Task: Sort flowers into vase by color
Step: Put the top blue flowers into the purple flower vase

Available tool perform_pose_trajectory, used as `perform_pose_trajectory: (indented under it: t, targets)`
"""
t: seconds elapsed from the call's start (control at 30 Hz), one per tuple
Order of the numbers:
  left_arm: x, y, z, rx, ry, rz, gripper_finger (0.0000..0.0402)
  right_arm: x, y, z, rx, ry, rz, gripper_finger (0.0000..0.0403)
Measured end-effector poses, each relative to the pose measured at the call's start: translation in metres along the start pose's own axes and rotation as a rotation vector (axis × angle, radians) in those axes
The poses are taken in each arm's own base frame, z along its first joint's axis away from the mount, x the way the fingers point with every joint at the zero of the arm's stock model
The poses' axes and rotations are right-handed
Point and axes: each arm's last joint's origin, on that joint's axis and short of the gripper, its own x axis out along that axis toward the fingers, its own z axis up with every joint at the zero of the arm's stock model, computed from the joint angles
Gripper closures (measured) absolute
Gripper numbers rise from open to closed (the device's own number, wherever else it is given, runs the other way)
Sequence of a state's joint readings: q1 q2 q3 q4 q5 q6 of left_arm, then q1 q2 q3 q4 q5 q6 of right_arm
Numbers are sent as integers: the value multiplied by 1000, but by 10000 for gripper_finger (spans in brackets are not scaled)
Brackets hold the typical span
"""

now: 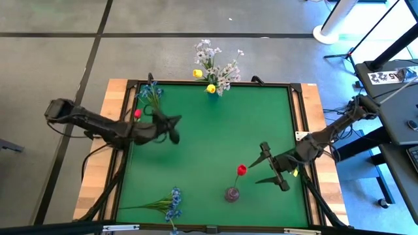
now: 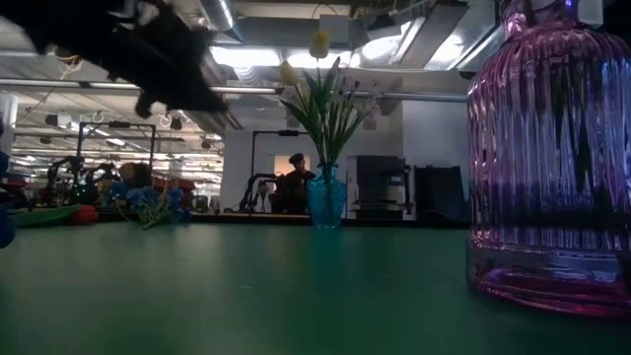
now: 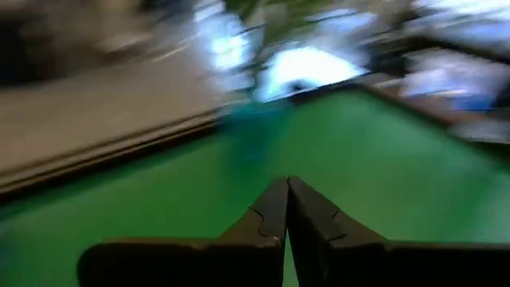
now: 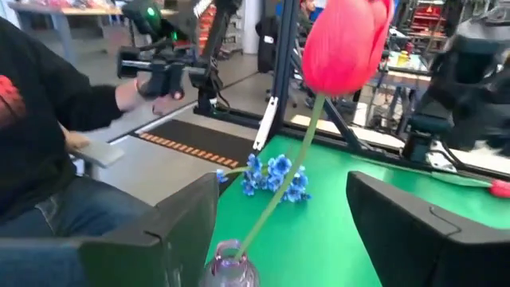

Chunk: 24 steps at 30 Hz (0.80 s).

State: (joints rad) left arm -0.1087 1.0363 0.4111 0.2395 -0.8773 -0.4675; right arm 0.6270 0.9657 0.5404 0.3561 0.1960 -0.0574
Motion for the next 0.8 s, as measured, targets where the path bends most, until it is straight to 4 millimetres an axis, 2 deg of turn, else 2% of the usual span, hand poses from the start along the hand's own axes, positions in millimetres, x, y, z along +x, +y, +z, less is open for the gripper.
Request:
perform_pose_trajectory:
  t: [0.17, 0.33, 0.5, 0.63, 0.8]
  targets:
    - [15, 34, 21, -65, 250, 348, 363, -2, 9, -2, -12, 32, -46, 125]
    - [27, 67, 15, -242, 356, 495, 292, -6, 19, -3, 9, 44, -85, 125]
    - [39, 92, -1, -330, 351, 600, 232, -9, 28, -3, 72, 39, -109, 125]
    - [46, 107, -16, -305, 361, 707, 221, -12, 35, -2, 115, 34, -120, 125]
    - [59, 114, -30, -268, 398, 786, 229, -15, 39, -2, 132, 32, -161, 125]
